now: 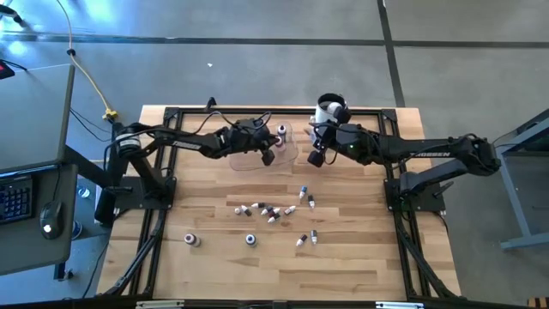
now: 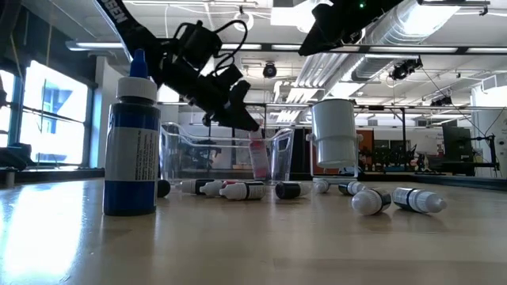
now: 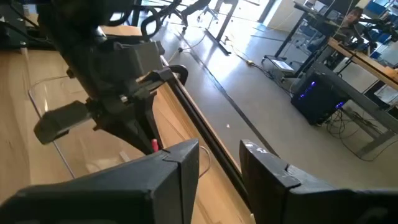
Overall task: Pick & Place food coloring
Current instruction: Put the large pink food coloring bottle into the transparent container
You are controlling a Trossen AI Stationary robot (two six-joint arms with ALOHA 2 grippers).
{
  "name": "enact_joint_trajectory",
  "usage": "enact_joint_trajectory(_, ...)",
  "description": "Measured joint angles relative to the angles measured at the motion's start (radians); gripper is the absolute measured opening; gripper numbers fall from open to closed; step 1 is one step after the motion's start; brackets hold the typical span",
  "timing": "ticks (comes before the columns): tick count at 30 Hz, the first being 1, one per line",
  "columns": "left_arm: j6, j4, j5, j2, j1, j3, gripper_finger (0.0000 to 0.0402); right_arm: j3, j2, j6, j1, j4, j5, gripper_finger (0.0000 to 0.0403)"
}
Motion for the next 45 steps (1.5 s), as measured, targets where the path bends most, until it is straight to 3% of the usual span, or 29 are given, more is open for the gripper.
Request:
enact_joint_trajectory(24,0.107,-0.002,-0.012,0.011,0.0,0.0,0.0028,0.0,0.0,0.006,0.0,-0.005,-0.039,0.0108)
enact_joint_trajectory(34,0.14,0.013,-0.01,0.01,0.0,0.0,0.0096,0.0,0.0,0.006,0.0,-0.008,-0.039,0.0108)
enact_joint_trajectory(45,0.131,-0.038,-0.01,-0.03,0.0,-0.001,0.0105,0.0,0.0,0.006,0.0,-0.008,-0.038,0.0108)
